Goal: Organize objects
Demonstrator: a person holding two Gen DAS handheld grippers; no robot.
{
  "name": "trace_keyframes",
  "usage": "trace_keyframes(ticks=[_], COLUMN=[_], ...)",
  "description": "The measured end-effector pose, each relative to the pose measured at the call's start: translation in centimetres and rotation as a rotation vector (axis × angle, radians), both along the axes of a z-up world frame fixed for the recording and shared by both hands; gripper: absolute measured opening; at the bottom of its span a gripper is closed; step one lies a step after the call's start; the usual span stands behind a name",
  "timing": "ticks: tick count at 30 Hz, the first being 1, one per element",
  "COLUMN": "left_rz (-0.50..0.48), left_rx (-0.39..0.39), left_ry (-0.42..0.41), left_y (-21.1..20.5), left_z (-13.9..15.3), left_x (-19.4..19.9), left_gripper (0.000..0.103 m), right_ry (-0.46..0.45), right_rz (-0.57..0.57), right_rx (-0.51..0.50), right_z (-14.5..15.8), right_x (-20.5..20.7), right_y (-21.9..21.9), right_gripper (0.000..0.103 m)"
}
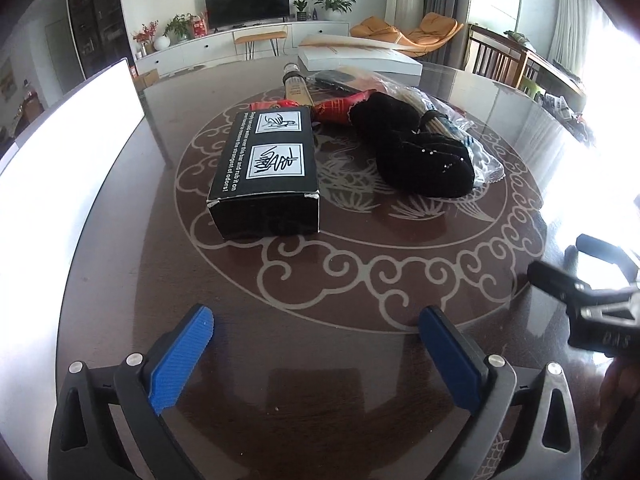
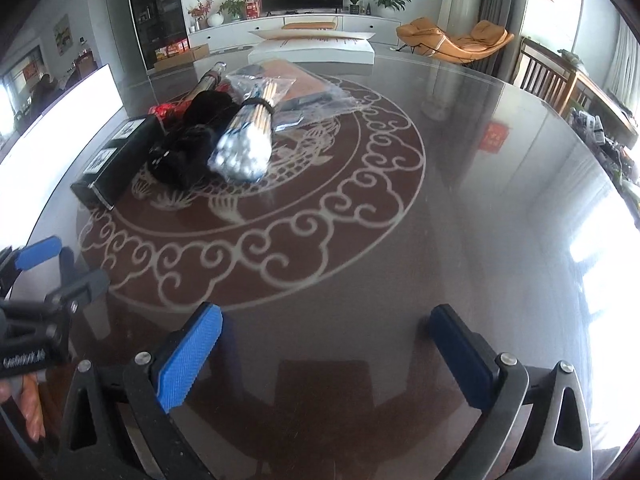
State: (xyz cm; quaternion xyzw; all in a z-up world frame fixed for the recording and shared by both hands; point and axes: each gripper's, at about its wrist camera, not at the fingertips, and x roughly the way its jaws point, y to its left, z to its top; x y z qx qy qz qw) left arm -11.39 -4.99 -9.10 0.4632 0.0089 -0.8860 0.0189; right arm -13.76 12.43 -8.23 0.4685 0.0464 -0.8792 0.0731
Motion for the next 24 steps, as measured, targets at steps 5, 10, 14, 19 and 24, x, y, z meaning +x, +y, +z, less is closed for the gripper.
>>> trace_keyframes(ticks=[5, 10, 14, 19, 24], left_rz=[0.0, 0.004, 0.004, 0.005, 0.005], left_rx=[0.0, -0.002, -0.002, -0.002, -0.002], left_ry=[0.001, 0.002, 0.003, 0.003, 0.003], left_y=[0.0, 0.01, -0.03, -0.03, -0.02], left_z=[-0.03, 0.06, 0.15, 0.13, 0.12], left_x=[-0.04, 0.08, 0.24, 0.2, 0.17], left_gripper=[0.103, 0.103, 0.103, 0.103, 0.103], right_ry=[0.023, 0.026, 0.026, 0.026, 0.026], right_rz=[0.005, -0.003, -0.004, -0.004, -0.004], right_rx=[-0.004, -0.003, -0.003, -0.003, -0.003], right_z=[0.0, -0.04, -0.01, -0.02, -0.03], right_x=[-0.76, -1.05, -1.22, -1.16, -1.16], right_y=[0.29, 0.21, 0.13, 0.17, 0.16], right_gripper=[0.103, 0.103, 0.103, 0.103, 0.103])
